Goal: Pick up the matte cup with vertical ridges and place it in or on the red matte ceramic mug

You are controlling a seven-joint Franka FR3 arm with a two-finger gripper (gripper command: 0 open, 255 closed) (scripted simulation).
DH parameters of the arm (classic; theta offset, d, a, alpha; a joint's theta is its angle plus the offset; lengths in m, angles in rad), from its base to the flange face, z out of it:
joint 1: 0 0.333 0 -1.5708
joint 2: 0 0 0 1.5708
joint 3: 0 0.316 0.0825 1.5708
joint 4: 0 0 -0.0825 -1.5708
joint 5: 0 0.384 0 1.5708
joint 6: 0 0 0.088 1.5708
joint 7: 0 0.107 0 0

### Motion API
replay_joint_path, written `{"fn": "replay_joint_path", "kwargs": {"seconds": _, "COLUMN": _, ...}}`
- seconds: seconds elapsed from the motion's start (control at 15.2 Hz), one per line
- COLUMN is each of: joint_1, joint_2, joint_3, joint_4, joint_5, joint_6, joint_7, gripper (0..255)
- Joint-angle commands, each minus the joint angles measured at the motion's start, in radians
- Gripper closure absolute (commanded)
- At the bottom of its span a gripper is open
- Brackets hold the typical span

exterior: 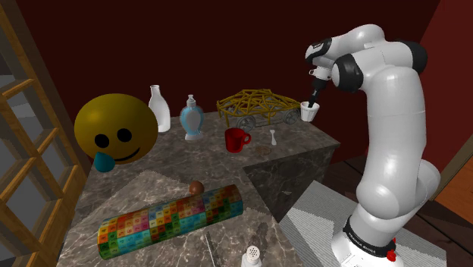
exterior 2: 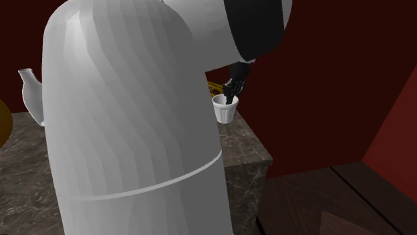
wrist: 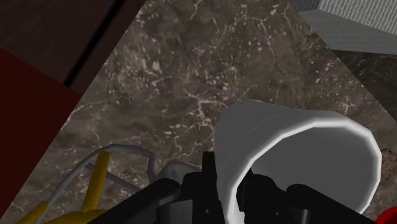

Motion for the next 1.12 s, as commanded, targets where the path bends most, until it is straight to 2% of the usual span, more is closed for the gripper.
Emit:
{"fn": "replay_joint_path", "kwargs": {"seconds": 0.0, "joint_1": -0.001, "joint_2": -0.004, "joint_3": -0.001, "joint_4": 0.023, "joint_5": -0.004, "joint_6": -0.025, "joint_7": 0.009, "gripper": 255}}
{"fn": "replay_joint_path", "kwargs": {"seconds": 0.86, "joint_1": -0.032, "joint_2": -0.009, "joint_3": -0.008, "joint_4": 0.188, "joint_5": -0.013, "joint_6": -0.184, "joint_7": 0.046, "gripper": 255}}
{"fn": "replay_joint_path", "kwargs": {"seconds": 1.06, "joint_1": 0.059, "joint_2": -0.087, "joint_3": -0.007, "joint_4": 0.087, "joint_5": -0.050, "joint_6": -0.137, "joint_7": 0.110, "gripper": 255}}
